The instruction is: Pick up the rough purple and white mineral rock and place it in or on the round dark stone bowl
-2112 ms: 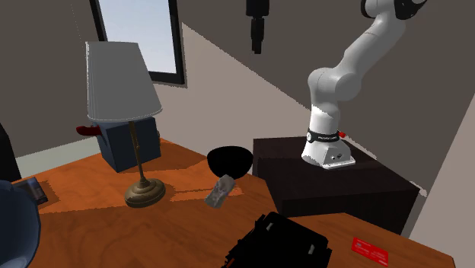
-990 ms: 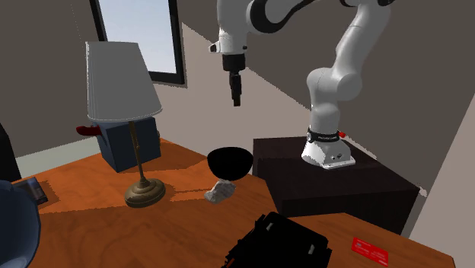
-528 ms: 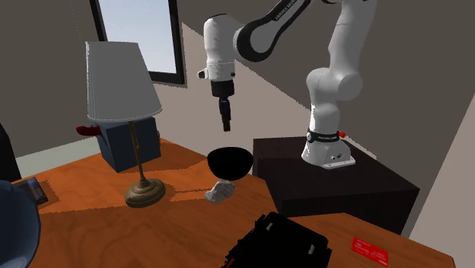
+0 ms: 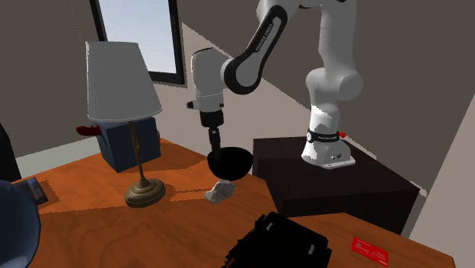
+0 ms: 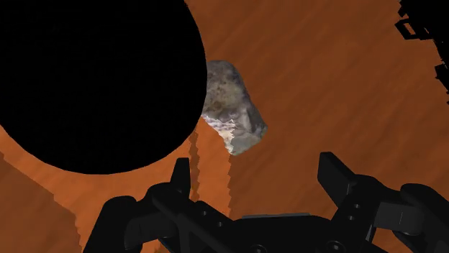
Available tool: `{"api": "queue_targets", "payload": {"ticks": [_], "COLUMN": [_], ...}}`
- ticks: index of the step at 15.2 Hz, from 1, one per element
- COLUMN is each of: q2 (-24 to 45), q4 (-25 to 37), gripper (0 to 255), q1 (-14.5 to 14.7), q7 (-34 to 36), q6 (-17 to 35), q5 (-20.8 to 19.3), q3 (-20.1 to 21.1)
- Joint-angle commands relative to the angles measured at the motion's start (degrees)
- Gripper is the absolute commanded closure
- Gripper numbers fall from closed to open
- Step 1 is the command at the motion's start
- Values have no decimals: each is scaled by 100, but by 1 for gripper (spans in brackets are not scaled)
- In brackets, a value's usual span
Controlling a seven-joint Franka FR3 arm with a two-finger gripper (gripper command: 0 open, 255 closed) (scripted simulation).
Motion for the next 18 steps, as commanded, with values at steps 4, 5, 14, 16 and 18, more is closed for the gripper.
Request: {"api": "queue_targets", "payload": {"ticks": [4,5,14,16,18], "q2": [1161,1386,2443,2559,2559], "q4": [570,699,1148,1168,1170], "gripper": [0,0,0,0,0], "q1": [97,119,244,261,261], "q7": [-45,-51,-42,-37,-37], "q6": [576,668,1267,1363,1362], "q5": [75,85,66,58,58], "q3": [97,116,141,133,133]}}
